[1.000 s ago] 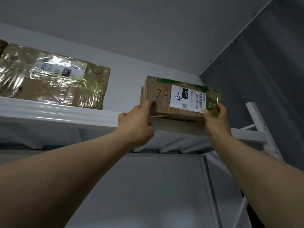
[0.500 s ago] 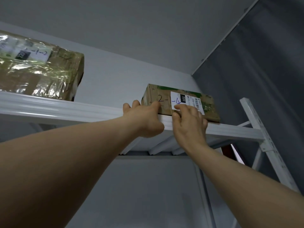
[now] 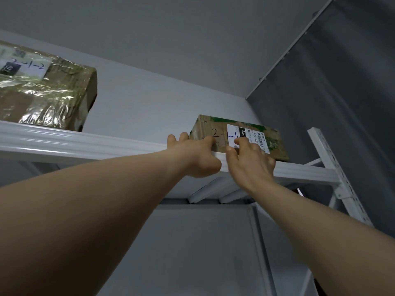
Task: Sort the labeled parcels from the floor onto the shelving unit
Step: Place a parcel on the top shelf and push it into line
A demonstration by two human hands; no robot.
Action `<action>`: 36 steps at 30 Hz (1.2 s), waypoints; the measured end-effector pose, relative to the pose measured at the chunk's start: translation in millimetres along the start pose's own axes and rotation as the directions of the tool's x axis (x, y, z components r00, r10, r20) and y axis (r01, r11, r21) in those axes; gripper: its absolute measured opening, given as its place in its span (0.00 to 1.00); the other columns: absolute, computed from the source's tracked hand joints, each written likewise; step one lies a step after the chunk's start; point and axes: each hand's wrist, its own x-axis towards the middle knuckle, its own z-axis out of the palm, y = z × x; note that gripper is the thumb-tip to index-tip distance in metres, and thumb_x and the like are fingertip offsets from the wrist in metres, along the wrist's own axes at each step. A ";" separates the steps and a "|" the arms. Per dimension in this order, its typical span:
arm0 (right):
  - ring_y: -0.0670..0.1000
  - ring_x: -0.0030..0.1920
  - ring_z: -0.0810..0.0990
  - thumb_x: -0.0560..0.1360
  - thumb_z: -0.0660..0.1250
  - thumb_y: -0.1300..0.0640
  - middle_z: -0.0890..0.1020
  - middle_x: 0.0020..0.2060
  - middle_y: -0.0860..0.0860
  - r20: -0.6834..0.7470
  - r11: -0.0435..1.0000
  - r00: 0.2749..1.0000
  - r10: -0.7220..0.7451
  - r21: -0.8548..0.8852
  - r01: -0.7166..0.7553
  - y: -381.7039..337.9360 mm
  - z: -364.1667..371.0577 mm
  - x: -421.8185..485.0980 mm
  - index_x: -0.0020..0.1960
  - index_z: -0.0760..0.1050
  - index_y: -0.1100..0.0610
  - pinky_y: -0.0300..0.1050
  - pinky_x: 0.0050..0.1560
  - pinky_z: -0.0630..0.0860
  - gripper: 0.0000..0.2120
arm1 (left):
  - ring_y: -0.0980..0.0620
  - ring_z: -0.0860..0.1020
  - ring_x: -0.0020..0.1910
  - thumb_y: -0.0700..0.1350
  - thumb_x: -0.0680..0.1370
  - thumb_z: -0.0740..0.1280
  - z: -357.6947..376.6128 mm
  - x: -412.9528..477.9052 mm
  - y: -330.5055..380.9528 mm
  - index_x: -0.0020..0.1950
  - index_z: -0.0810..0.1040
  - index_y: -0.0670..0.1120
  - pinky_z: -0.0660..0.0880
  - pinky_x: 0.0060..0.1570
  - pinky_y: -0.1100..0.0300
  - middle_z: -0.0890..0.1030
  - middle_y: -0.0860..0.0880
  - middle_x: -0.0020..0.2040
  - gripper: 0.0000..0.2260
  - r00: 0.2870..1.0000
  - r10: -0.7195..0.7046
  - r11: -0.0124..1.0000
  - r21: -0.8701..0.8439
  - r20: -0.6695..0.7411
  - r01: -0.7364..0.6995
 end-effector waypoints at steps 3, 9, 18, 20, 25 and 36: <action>0.58 0.64 0.72 0.83 0.51 0.42 0.74 0.66 0.57 0.039 1.000 0.999 0.025 -0.006 -0.025 3.9 -1.7 -1.6 0.71 0.66 0.49 0.59 0.66 0.62 0.21 | 0.46 0.61 0.56 0.54 0.61 0.53 -0.5 0.2 3.2 0.64 0.66 0.61 0.56 0.59 0.43 0.71 0.50 0.44 0.30 1.000 -0.007 1.000 0.007 0.031 0.006; 0.59 0.65 0.70 0.82 0.52 0.43 0.73 0.66 0.58 0.043 0.999 0.999 0.033 -0.027 -0.032 -4.5 -3.5 -9.3 0.68 0.68 0.51 0.58 0.65 0.63 0.19 | 0.43 0.61 0.66 0.53 0.62 0.53 3.4 -9.5 2.3 0.77 0.56 0.58 0.57 0.60 0.46 0.75 0.46 0.64 0.41 0.999 0.025 0.999 0.026 -0.025 -0.024; 0.62 0.66 0.68 0.83 0.54 0.45 0.71 0.66 0.61 0.030 0.998 0.998 -0.057 -0.019 0.058 -65.7 0.8 -30.8 0.69 0.69 0.53 0.57 0.66 0.64 0.19 | 0.44 0.64 0.66 0.58 0.75 0.56 -19.6 -40.8 -34.0 0.70 0.65 0.52 0.58 0.59 0.47 0.80 0.49 0.49 0.25 0.948 0.084 0.995 -0.024 -0.306 -0.096; 0.62 0.67 0.68 0.83 0.54 0.46 0.72 0.66 0.60 0.021 0.997 0.997 -0.074 0.013 0.073 -85.3 1.7 -36.7 0.68 0.70 0.53 0.57 0.66 0.64 0.18 | 0.45 0.65 0.65 0.58 0.74 0.59 -33.6 -51.1 -49.5 0.68 0.66 0.51 0.59 0.57 0.48 0.79 0.51 0.46 0.24 0.935 0.079 0.996 -0.010 -0.346 -0.088; 0.59 0.67 0.68 0.83 0.55 0.45 0.73 0.66 0.58 0.017 0.988 0.993 -0.115 0.104 0.113 -142.0 2.9 -56.6 0.67 0.71 0.51 0.56 0.67 0.63 0.17 | 0.46 0.69 0.61 0.54 0.72 0.58 -71.0 -89.6 -91.9 0.63 0.69 0.50 0.60 0.55 0.50 0.80 0.52 0.47 0.21 0.908 0.089 0.995 0.069 -0.410 -0.066; 0.56 0.44 0.73 0.84 0.52 0.51 0.76 0.40 0.50 0.016 0.944 0.980 -0.200 0.270 0.189 -274.3 -25.4 -142.3 0.48 0.69 0.53 0.51 0.49 0.65 0.11 | 0.46 0.75 0.48 0.47 0.74 0.61 -138.7 -227.0 -188.3 0.49 0.74 0.49 0.62 0.52 0.53 0.80 0.50 0.40 0.06 0.916 0.135 0.958 0.286 -0.377 -0.023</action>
